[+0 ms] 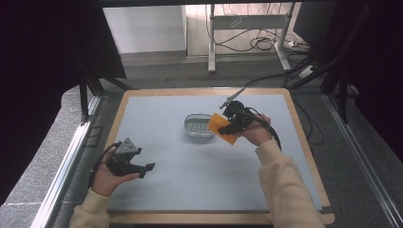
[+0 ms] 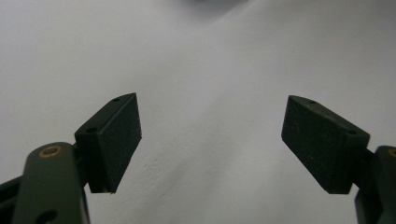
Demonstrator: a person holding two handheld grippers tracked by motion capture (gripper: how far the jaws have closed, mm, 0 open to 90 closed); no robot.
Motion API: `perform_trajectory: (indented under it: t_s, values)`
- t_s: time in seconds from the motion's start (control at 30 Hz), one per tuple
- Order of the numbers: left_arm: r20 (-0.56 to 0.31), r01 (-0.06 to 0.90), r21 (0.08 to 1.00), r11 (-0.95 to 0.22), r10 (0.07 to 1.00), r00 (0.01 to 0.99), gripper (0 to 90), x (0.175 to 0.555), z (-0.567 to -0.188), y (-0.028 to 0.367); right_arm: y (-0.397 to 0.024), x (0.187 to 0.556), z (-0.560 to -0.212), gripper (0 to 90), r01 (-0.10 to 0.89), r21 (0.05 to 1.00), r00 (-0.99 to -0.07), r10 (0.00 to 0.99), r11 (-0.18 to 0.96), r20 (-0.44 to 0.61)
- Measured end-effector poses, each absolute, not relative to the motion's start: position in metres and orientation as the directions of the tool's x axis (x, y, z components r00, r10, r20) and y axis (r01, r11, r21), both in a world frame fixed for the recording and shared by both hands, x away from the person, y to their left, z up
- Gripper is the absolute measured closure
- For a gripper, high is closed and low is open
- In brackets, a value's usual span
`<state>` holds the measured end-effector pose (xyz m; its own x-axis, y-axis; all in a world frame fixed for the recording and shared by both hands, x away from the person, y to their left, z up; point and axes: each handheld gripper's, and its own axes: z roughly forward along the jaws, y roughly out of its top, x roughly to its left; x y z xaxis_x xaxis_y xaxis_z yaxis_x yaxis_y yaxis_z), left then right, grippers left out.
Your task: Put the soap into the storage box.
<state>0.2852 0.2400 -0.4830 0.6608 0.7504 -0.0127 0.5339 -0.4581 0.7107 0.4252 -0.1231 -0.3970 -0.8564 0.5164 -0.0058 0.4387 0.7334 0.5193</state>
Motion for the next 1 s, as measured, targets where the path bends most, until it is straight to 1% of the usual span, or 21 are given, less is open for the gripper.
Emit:
perform_trajectory:
  t_s: [0.5,0.63,1.0]
  values:
    - [-0.012,0.533,0.712,-0.458,0.751,0.66,19.8,0.285,-0.483,0.241,-0.112,0.442,-0.4,61.9,0.427,0.508,-0.863,0.505,0.748,-0.019]
    - [-0.01,0.532,0.712,-0.458,0.751,0.66,19.8,0.285,-0.482,0.241,-0.108,0.446,-0.4,61.9,0.443,0.494,-0.856,0.517,0.748,-0.017]
    - [-0.014,0.531,0.716,-0.452,0.752,0.659,19.8,0.285,-0.482,0.242,-0.094,0.46,-0.406,61.9,0.425,0.478,-0.87,0.493,0.769,-0.019]
